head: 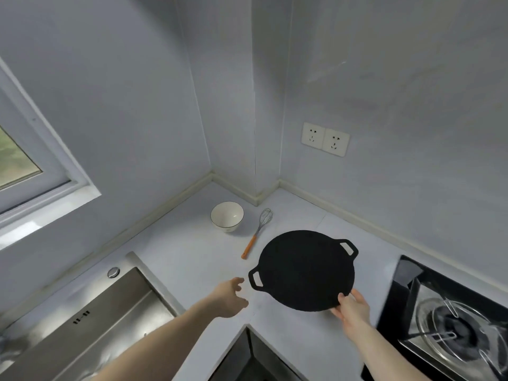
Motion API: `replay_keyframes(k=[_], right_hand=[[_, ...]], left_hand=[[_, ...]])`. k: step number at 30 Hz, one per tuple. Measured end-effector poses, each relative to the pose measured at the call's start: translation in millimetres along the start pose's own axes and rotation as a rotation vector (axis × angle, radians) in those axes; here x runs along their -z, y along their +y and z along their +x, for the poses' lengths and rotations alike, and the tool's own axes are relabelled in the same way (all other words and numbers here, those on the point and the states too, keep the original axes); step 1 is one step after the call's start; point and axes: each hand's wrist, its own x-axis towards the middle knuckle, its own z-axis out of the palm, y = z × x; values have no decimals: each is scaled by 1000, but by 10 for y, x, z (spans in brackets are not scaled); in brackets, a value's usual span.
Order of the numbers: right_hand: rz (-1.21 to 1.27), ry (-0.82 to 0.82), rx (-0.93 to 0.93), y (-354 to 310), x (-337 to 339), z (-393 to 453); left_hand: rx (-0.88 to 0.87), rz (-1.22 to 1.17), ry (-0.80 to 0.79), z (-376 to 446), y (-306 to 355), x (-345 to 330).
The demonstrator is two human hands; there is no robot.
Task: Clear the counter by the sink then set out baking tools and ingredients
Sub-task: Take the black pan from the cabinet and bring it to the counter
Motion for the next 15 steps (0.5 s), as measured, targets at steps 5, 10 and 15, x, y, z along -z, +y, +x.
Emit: replay_keyframes(k=[5, 10, 15], right_hand=[[-25, 35, -24, 33, -60, 325], [-72, 63, -45, 113, -151, 530], [-270, 102, 37, -20, -323, 621]], left_hand=[[-61, 355, -25, 281, 66, 1], [-90, 550, -74, 516, 145, -19], [-145, 711, -109, 738, 307, -13]])
